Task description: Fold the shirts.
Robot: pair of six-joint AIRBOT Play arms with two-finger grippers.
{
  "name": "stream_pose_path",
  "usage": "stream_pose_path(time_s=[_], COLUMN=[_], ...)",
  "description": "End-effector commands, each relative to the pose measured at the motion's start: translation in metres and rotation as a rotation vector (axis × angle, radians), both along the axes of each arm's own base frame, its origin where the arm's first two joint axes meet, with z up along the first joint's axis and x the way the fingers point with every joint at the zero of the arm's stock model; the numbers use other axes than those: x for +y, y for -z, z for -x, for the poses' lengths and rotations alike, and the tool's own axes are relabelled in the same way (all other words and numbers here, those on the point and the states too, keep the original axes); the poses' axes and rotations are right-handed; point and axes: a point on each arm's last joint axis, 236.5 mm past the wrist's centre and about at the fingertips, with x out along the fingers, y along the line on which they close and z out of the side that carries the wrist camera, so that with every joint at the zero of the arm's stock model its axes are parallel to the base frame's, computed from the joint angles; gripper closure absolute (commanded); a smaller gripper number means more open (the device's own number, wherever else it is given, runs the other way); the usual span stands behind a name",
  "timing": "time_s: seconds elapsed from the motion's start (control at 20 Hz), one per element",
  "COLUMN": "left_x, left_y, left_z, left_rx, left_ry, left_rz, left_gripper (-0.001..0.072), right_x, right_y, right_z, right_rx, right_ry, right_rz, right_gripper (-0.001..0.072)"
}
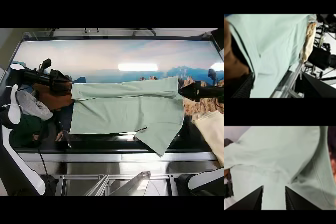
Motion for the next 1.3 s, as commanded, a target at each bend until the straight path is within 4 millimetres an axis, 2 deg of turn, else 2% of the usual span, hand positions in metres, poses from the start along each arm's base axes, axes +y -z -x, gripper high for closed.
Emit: stream_pose_path(time_s=[0.0, 0.1, 0.2, 0.25, 0.3, 0.35, 0.45, 0.55, 0.65, 0.75, 0.85, 1.05, 1.1, 1.15, 1.2, 1.25], left_x=[0.042, 0.067, 0.071, 0.067, 0.061, 0.056, 0.049, 0.047, 0.044, 0.038, 0.032, 0.027, 0.027, 0.027, 0.025, 0.022], left_y=[-0.021, -0.031, -0.048, -0.057, -0.062, -0.062, -0.049, -0.026, -0.007, 0.007, 0.024, 0.061, 0.068, 0.073, 0.077, 0.081], left_z=[0.013, 0.026, 0.049, 0.061, 0.074, 0.087, 0.116, 0.148, 0.177, 0.194, 0.203, 0.214, 0.215, 0.214, 0.214, 0.212], left_rx=[0.023, 0.039, 0.047, 0.035, 0.015, 0.007, 0.052, 0.135, 0.207, 0.258, 0.297, 0.326, 0.329, 0.322, 0.318, 0.306], left_ry=[-0.079, -0.151, -0.161, -0.153, -0.142, -0.135, -0.123, -0.109, -0.091, -0.094, -0.123, -0.195, -0.212, -0.222, -0.225, -0.220], left_rz=[0.010, 0.021, 0.034, 0.034, 0.028, 0.009, -0.038, -0.108, -0.156, -0.163, -0.163, -0.198, -0.210, -0.221, -0.233, -0.250], left_gripper=[0.0068, 0.0068, 0.0070, 0.0102, 0.0216, 0.0244, 0.0244, 0.0243, 0.0243, 0.0243, 0.0243, 0.0242, 0.0242, 0.0241, 0.0241, 0.0241], right_x=[-0.020, -0.021, -0.014, -0.011, -0.006, 0.002, 0.020, 0.039, 0.050, 0.055, 0.057, 0.069, 0.072, 0.076, 0.080, 0.082], right_y=[-0.018, -0.021, -0.011, 0.001, 0.011, 0.022, 0.040, 0.059, 0.076, 0.087, 0.093, 0.083, 0.081, 0.081, 0.081, 0.082], right_z=[0.043, 0.071, 0.107, 0.127, 0.146, 0.164, 0.189, 0.213, 0.228, 0.236, 0.233, 0.200, 0.193, 0.190, 0.189, 0.189], right_rx=[0.074, 0.104, 0.173, 0.229, 0.272, 0.312, 0.377, 0.456, 0.501, 0.524, 0.512, 0.382, 0.364, 0.352, 0.350, 0.346], right_ry=[-0.036, -0.029, -0.023, -0.012, -0.014, -0.022, -0.017, -0.007, 0.014, 0.040, 0.066, 0.094, 0.100, 0.093, 0.082, 0.072], right_rz=[0.016, 0.042, 0.092, 0.133, 0.157, 0.168, 0.140, 0.094, 0.082, 0.082, 0.085, 0.051, 0.046, 0.048, 0.054, 0.062], right_gripper=[0.0385, 0.0390, 0.0390, 0.0390, 0.0389, 0.0389, 0.0389, 0.0388, 0.0389, 0.0388, 0.0388, 0.0391, 0.0435, 0.0601, 0.0682, 0.0682])
